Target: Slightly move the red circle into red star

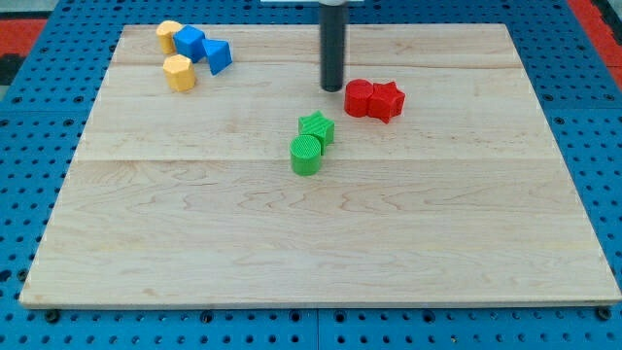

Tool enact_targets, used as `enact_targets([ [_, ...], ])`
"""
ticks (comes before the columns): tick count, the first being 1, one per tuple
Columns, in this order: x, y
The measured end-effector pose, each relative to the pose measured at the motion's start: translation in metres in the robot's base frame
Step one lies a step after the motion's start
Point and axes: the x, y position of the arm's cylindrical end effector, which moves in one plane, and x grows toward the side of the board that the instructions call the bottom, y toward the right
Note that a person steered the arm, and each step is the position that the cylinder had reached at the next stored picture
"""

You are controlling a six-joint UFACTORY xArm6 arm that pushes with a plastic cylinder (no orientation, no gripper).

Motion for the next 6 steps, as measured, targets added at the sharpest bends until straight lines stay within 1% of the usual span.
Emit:
enact_targets([
  [1,0.036,0.029],
  [2,0.052,0.035],
  [3,0.1,-0.001],
  [4,0.141,0.032],
  [6,0.063,0.042],
])
